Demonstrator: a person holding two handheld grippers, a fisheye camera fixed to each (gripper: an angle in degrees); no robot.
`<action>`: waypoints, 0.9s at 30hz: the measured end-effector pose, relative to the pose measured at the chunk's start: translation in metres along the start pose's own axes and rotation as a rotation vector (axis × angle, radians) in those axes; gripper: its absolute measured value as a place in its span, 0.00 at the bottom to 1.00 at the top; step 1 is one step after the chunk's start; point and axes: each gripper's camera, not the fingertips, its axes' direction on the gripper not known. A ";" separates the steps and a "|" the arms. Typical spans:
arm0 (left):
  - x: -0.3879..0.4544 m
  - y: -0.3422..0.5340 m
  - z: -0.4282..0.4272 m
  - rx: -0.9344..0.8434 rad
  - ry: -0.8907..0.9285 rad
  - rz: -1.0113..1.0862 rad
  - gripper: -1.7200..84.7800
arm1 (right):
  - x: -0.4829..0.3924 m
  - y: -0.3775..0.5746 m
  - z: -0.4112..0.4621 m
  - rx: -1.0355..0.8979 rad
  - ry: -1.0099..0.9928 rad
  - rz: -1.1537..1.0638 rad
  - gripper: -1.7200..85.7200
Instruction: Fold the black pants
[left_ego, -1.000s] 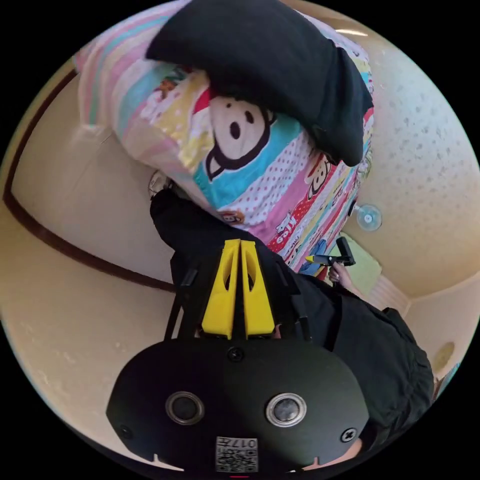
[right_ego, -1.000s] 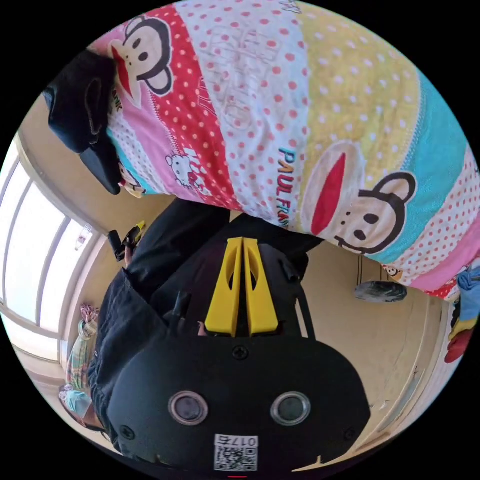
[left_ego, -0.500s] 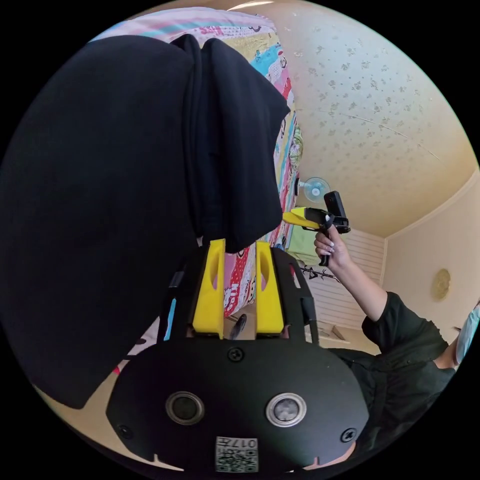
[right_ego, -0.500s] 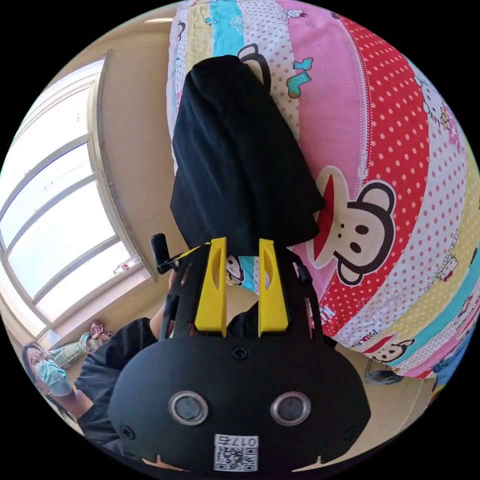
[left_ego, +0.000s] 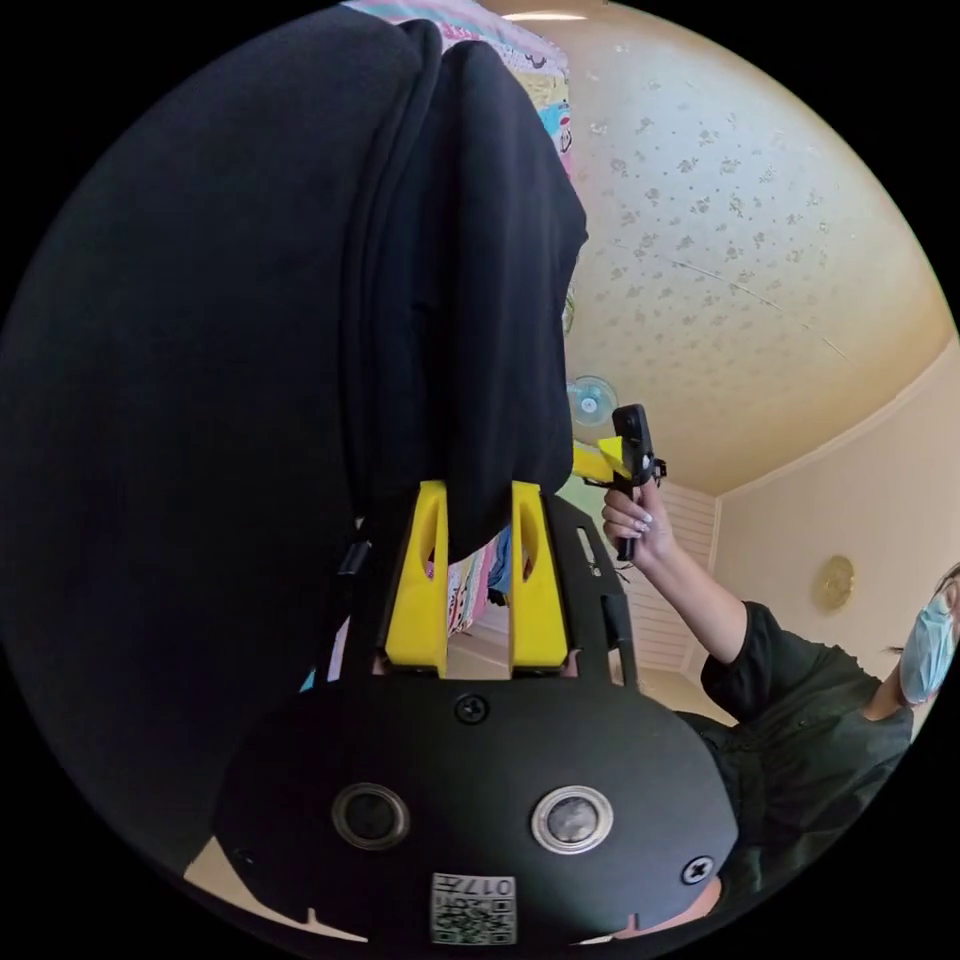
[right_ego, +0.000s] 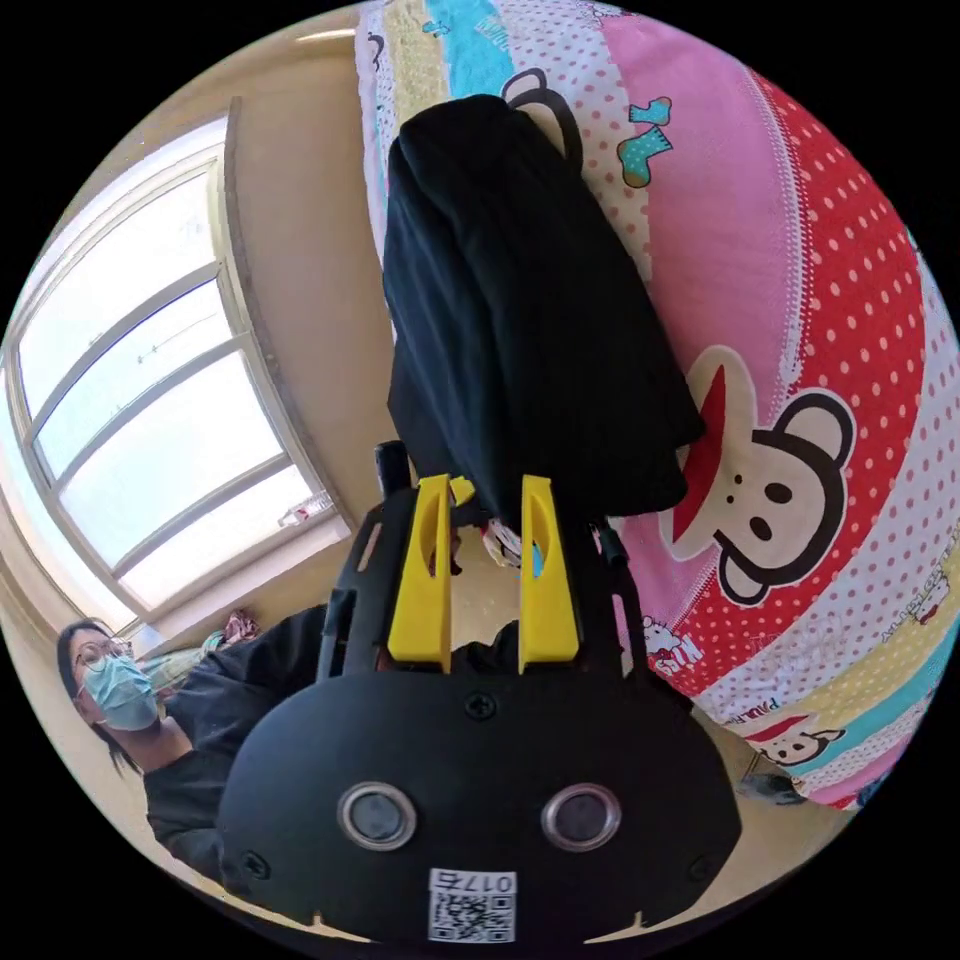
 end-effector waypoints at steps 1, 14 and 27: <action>0.000 0.006 -0.001 0.023 0.010 -0.012 0.13 | 0.003 0.004 -0.001 0.009 -0.030 -0.009 0.13; 0.052 0.088 -0.011 0.146 0.179 0.119 0.09 | 0.064 0.080 0.024 0.068 -0.691 -0.155 0.05; 0.230 0.202 0.133 0.267 -0.308 0.507 0.05 | 0.042 0.231 -0.053 -0.092 -0.920 -0.725 0.03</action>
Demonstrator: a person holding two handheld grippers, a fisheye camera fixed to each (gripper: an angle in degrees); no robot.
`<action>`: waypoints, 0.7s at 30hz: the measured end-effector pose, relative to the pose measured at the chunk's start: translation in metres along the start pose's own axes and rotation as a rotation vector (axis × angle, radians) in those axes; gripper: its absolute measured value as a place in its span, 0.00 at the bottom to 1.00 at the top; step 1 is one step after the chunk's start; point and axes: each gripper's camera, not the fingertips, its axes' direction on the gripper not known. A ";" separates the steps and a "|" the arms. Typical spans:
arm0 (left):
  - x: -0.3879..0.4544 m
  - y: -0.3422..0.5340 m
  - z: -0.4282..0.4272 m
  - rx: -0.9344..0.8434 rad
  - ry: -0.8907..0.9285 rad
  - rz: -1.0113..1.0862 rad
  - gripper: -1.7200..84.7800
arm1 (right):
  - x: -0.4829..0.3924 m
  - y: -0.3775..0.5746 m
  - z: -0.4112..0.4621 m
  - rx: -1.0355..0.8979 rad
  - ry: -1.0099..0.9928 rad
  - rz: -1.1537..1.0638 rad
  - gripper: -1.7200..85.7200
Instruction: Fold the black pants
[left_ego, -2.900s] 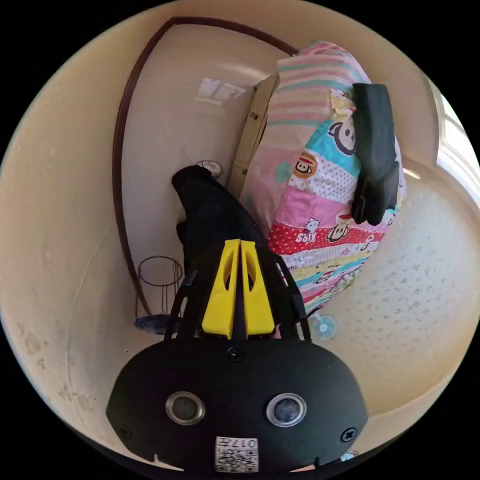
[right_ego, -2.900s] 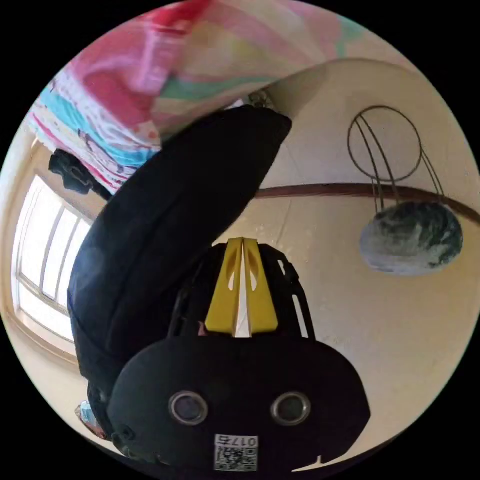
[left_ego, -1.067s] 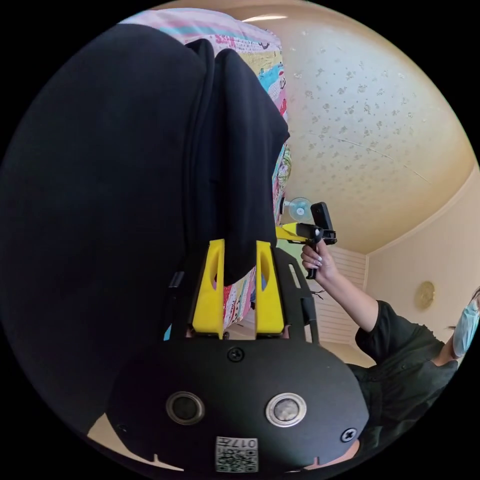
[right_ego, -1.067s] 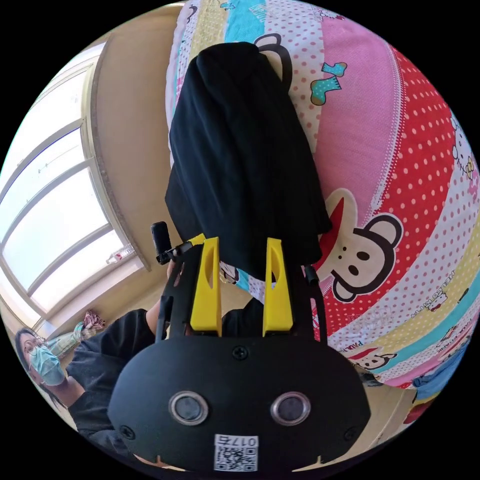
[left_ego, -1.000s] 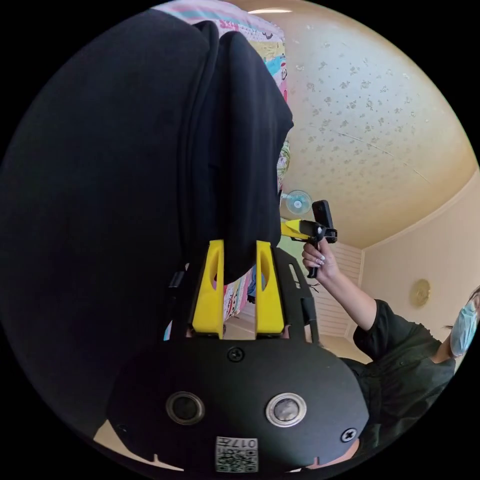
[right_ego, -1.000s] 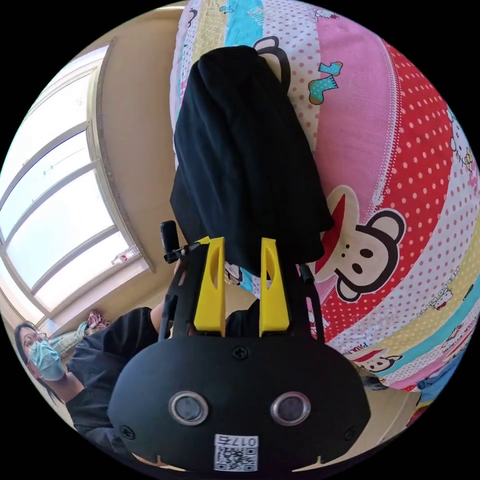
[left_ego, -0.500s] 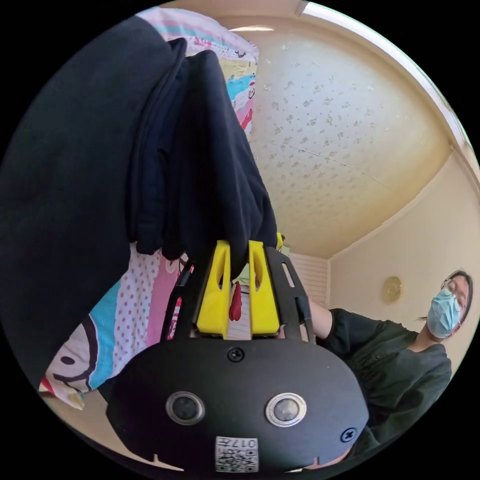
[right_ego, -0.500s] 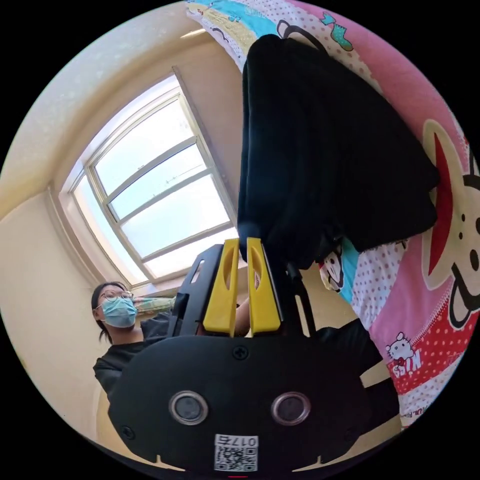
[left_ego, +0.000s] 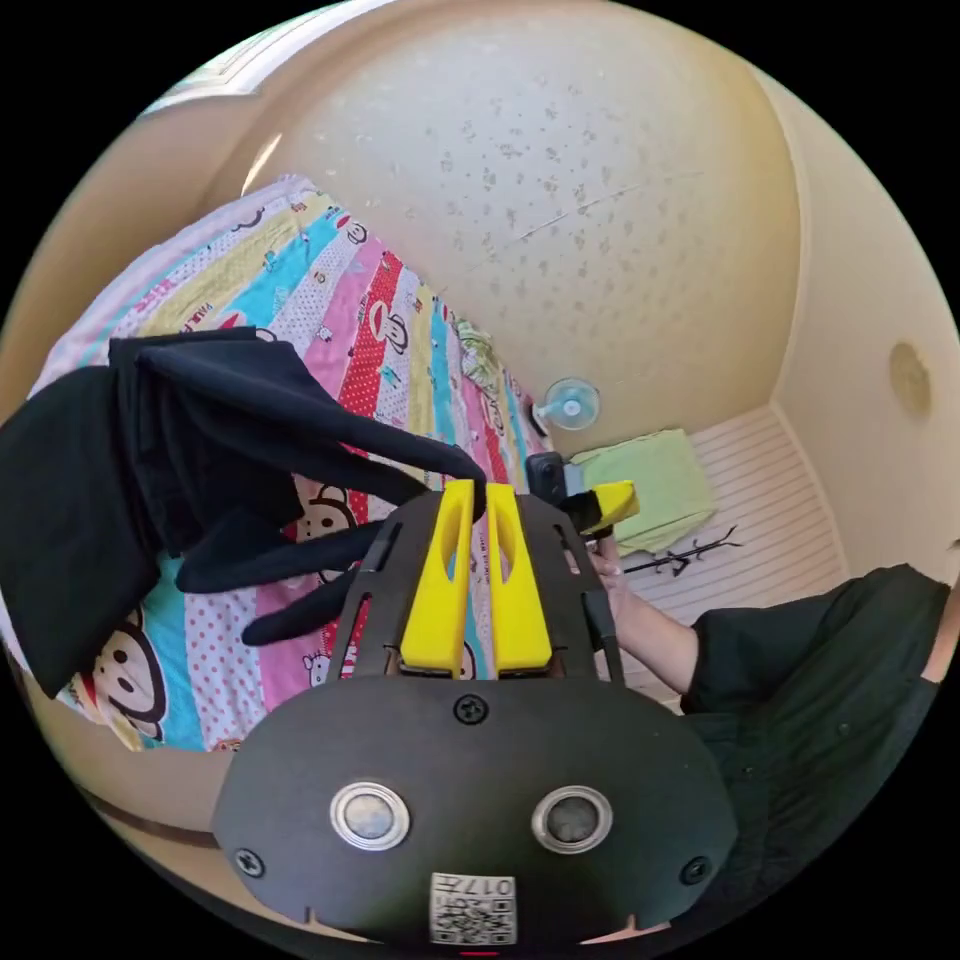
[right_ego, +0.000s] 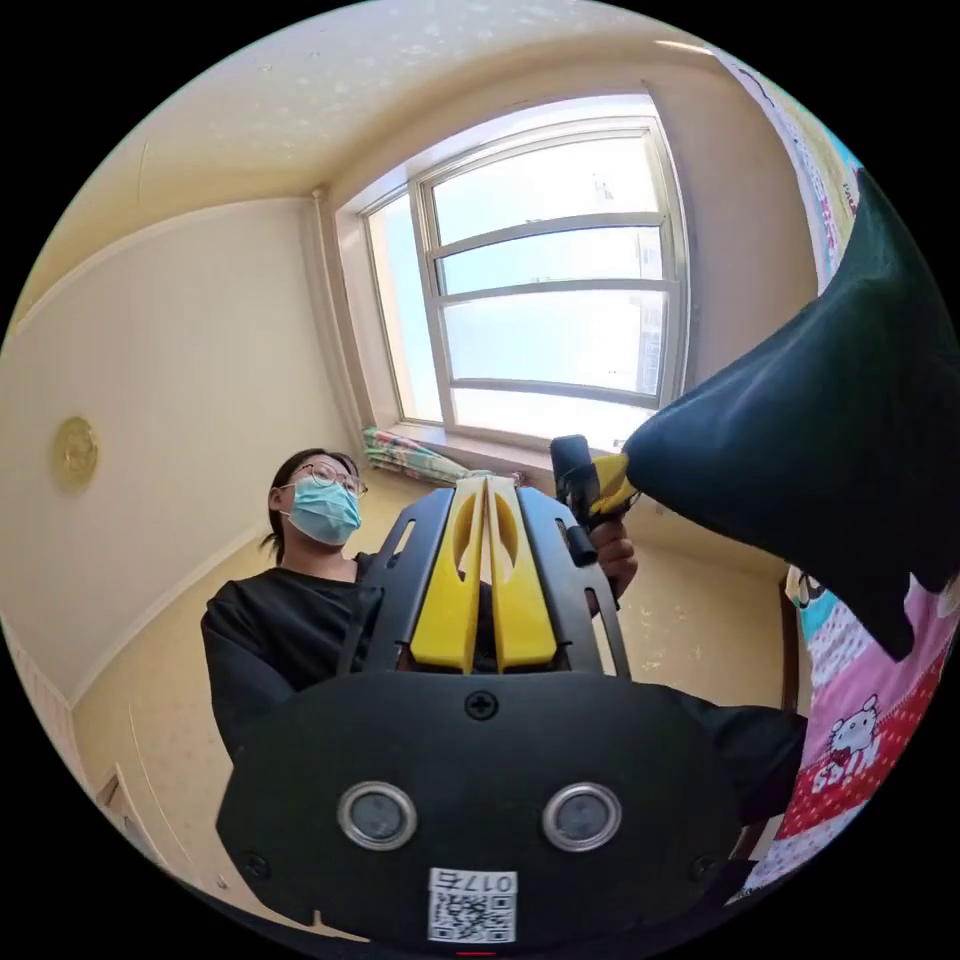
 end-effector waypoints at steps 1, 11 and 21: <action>0.016 0.005 0.024 -0.041 -0.055 0.017 0.04 | -0.006 0.005 -0.003 -0.011 -0.005 -0.006 0.03; 0.143 0.048 0.201 -0.298 0.204 0.200 0.02 | -0.139 0.163 -0.104 0.165 0.196 -0.146 0.03; 0.269 0.122 0.385 -0.962 0.264 0.494 0.10 | -0.221 0.325 -0.186 0.622 0.519 -0.133 0.02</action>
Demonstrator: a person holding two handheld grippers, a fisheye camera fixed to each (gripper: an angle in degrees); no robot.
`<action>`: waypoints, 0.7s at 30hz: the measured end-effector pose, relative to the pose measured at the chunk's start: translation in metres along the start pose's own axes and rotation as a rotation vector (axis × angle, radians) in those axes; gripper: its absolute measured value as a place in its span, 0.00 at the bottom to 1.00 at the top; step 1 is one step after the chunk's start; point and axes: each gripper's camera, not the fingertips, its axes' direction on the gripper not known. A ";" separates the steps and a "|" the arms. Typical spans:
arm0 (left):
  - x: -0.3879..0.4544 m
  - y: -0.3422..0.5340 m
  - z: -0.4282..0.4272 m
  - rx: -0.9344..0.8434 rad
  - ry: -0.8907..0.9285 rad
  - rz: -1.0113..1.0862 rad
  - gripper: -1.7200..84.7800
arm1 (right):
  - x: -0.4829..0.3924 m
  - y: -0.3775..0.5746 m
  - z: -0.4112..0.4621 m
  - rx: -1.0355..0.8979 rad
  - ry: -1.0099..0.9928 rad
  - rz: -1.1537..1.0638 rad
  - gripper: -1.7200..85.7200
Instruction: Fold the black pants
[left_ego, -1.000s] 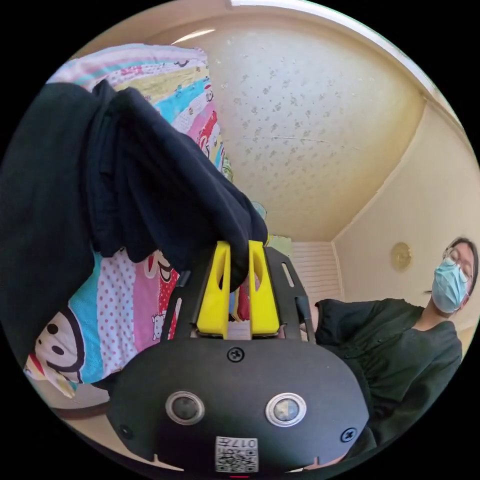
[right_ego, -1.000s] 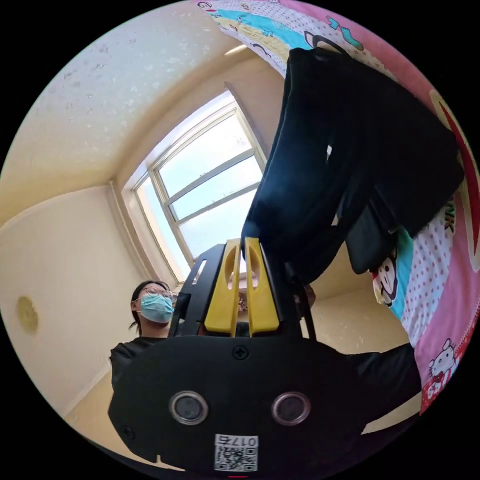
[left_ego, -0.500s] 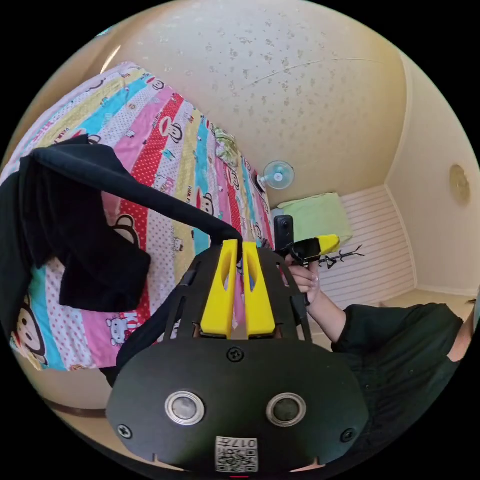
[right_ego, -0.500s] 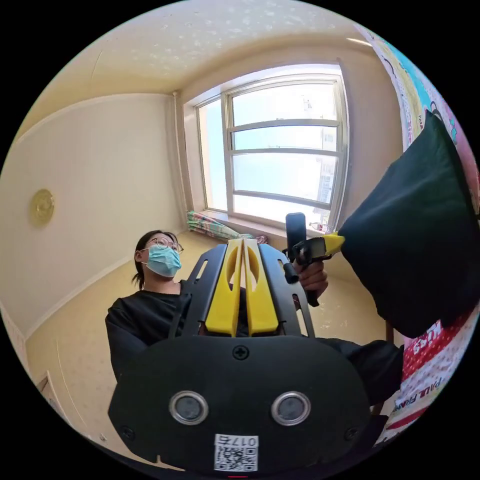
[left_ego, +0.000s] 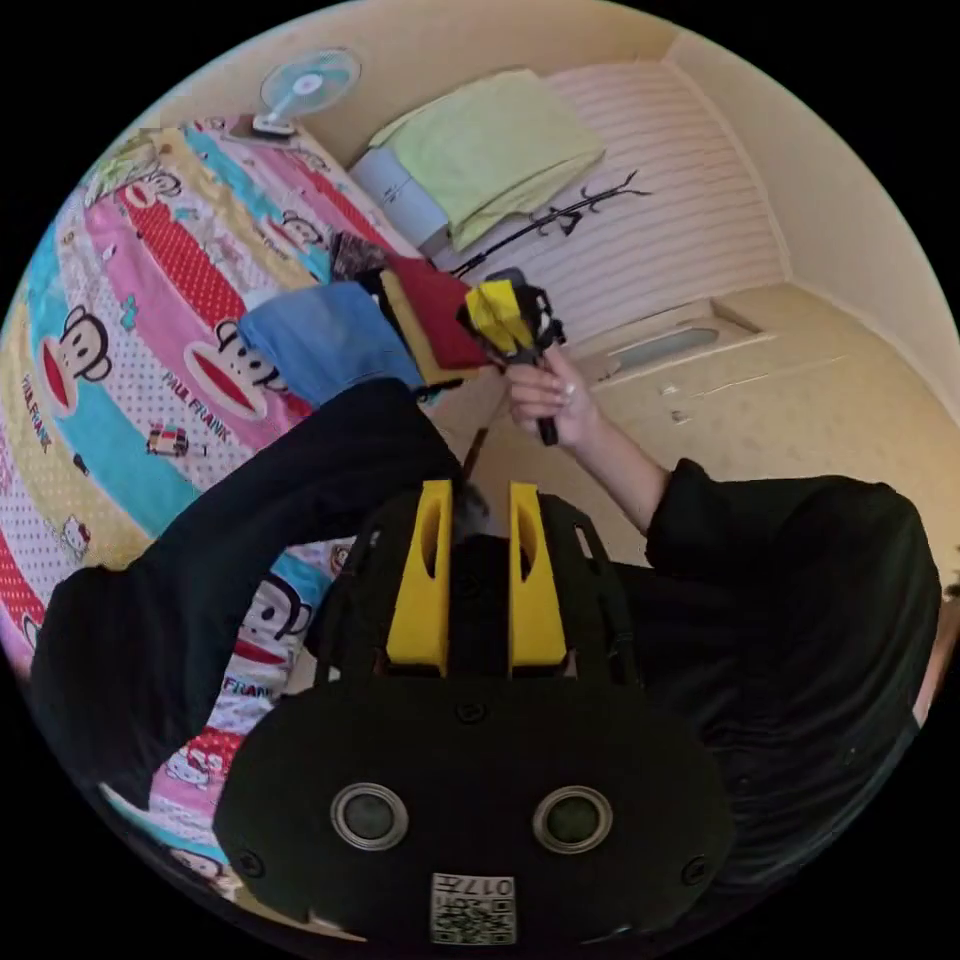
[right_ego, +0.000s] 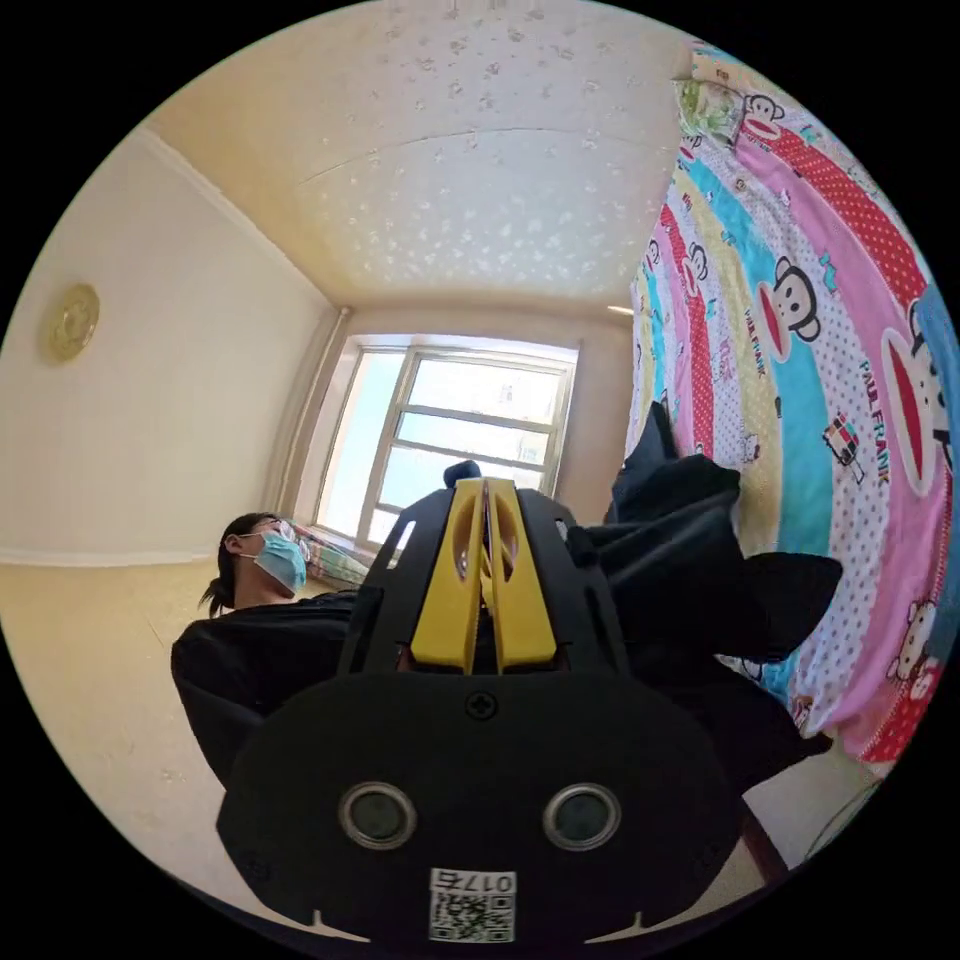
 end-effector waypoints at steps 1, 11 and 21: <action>-0.012 0.004 0.008 -0.038 -0.044 -0.069 0.10 | 0.002 0.000 0.001 -0.007 0.040 0.020 0.03; -0.167 0.157 -0.105 0.448 0.343 -0.587 0.01 | 0.103 -0.077 0.221 -0.497 0.462 0.276 0.07; -0.232 0.326 -0.176 0.780 0.392 -0.927 0.01 | 0.197 -0.087 0.626 -1.064 0.922 0.117 0.24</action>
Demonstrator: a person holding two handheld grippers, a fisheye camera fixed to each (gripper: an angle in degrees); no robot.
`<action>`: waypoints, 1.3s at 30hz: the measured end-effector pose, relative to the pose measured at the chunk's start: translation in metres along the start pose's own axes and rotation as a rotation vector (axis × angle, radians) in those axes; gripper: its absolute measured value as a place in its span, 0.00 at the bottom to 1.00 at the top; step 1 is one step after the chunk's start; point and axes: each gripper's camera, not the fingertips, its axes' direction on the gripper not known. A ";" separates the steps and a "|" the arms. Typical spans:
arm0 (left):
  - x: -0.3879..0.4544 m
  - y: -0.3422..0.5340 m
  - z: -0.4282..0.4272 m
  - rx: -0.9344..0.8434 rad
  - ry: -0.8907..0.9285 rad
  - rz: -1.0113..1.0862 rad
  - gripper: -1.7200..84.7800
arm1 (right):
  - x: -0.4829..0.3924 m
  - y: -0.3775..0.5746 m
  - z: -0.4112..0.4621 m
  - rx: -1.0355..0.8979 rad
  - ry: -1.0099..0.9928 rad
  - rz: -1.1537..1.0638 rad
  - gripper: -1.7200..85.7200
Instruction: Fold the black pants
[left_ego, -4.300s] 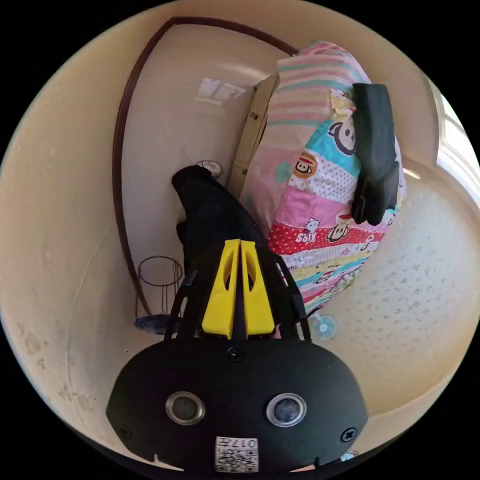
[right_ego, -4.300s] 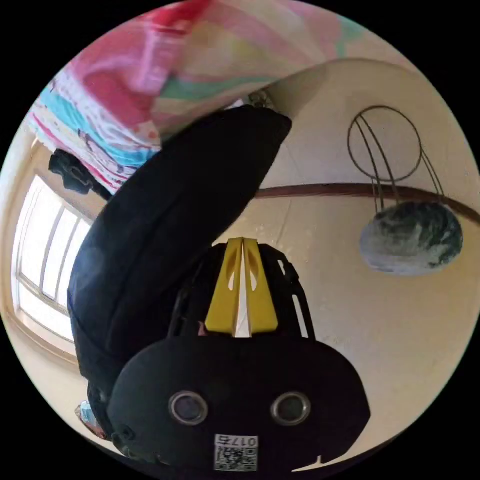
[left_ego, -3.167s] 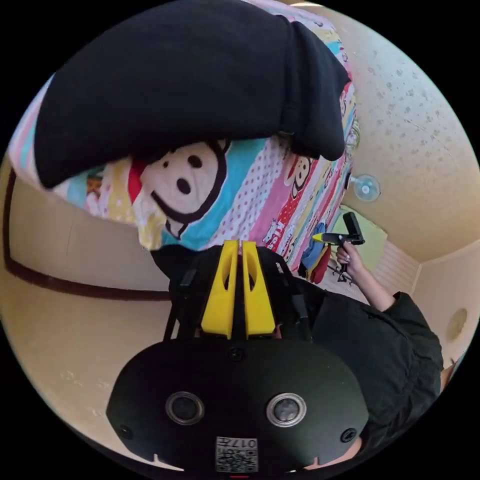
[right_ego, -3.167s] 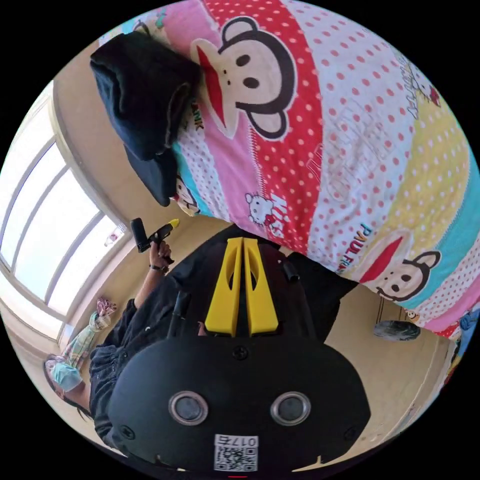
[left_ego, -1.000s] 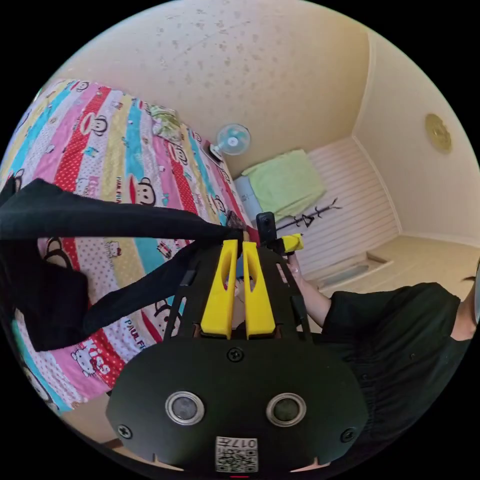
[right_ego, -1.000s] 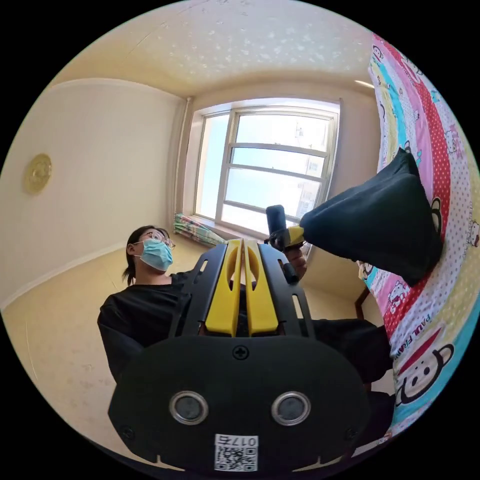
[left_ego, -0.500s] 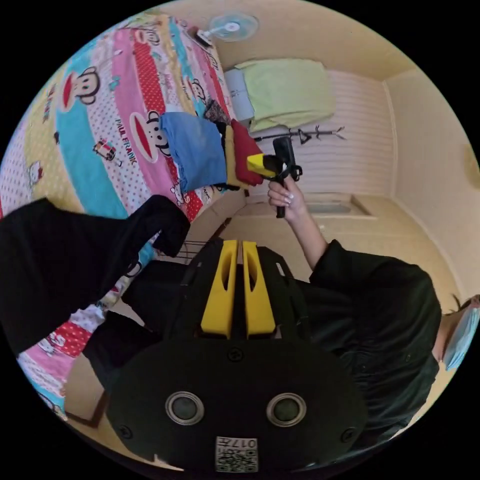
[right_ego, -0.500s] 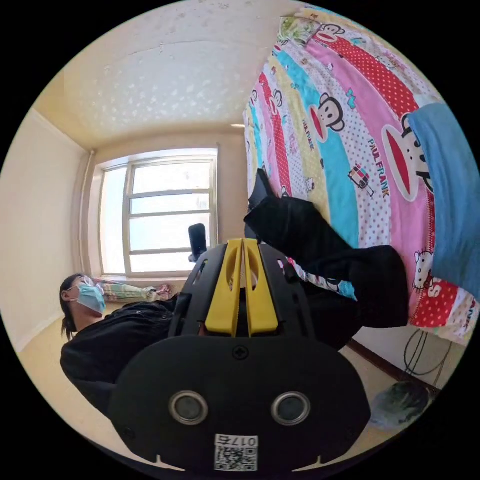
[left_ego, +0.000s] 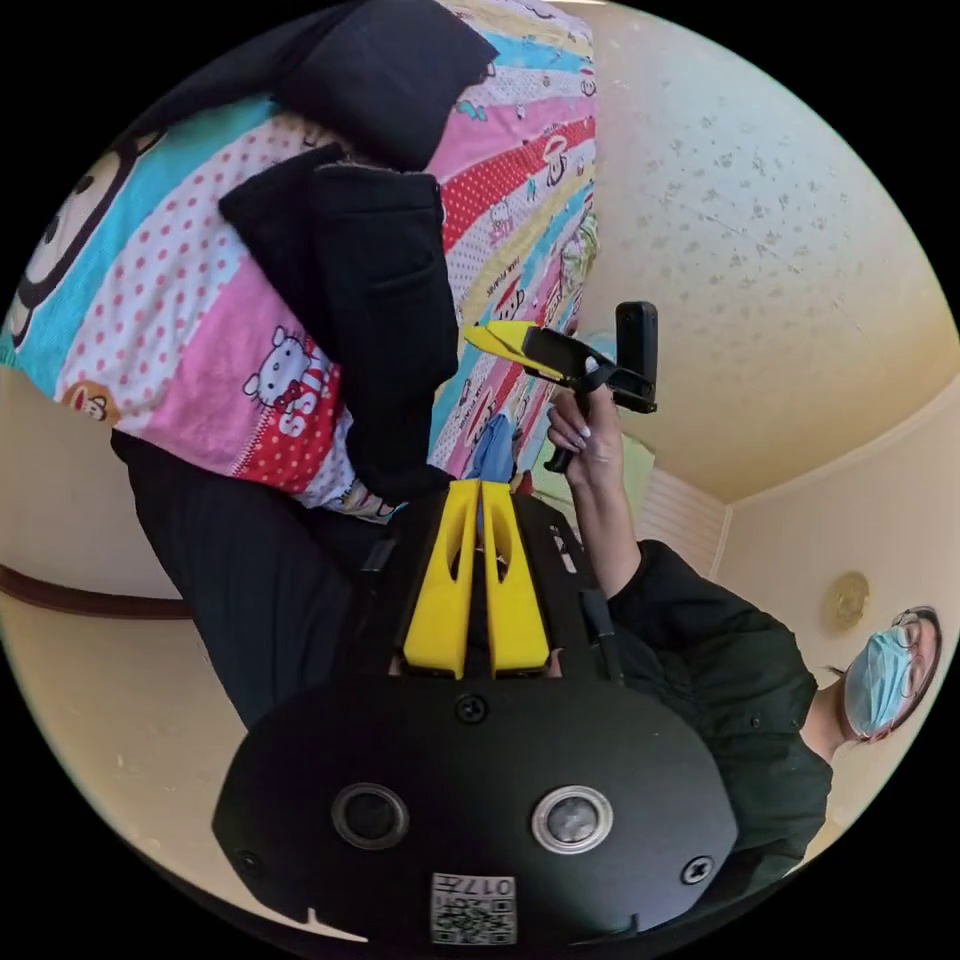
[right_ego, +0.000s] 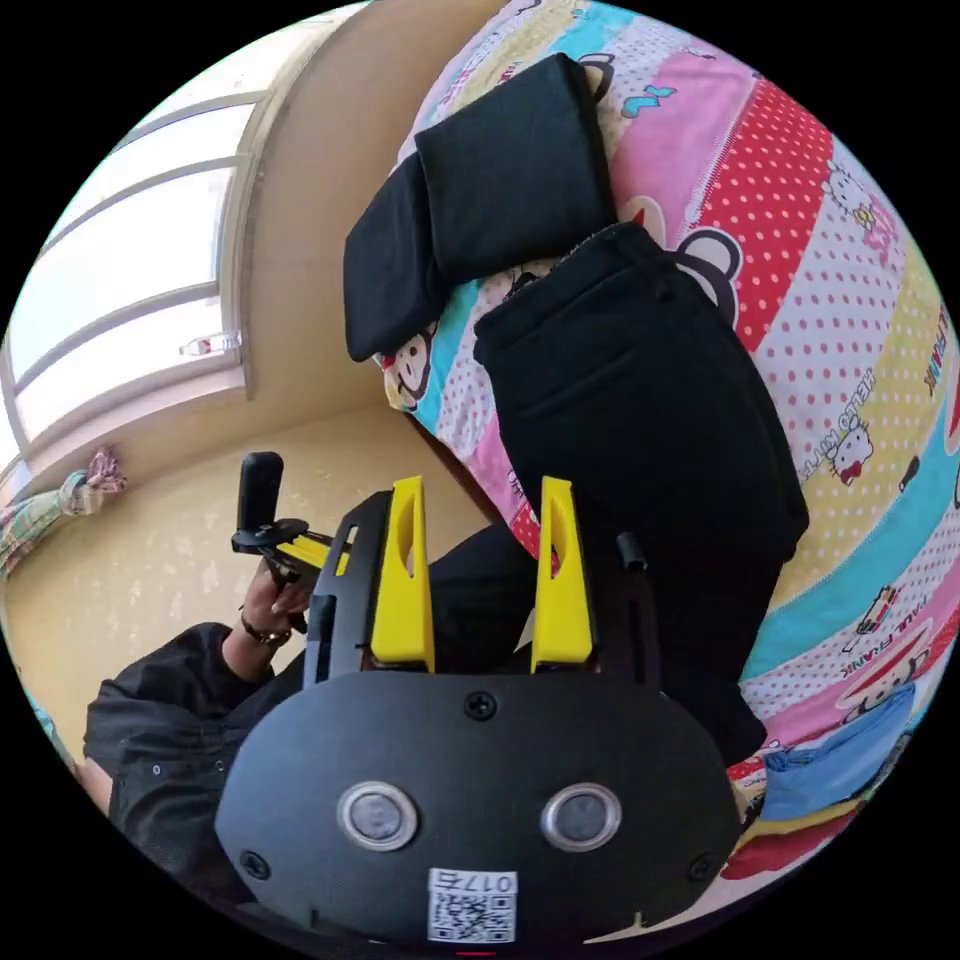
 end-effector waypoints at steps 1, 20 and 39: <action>-0.008 -0.003 -0.014 0.031 0.017 -0.021 0.01 | -0.012 -0.015 0.010 -0.017 0.051 -0.005 0.26; -0.010 -0.113 -0.046 0.057 0.178 0.029 0.04 | -0.002 -0.003 0.043 0.010 0.522 0.070 0.12; 0.000 -0.217 0.108 -0.115 -0.266 0.246 0.22 | 0.134 0.159 0.072 0.355 -0.174 0.296 0.10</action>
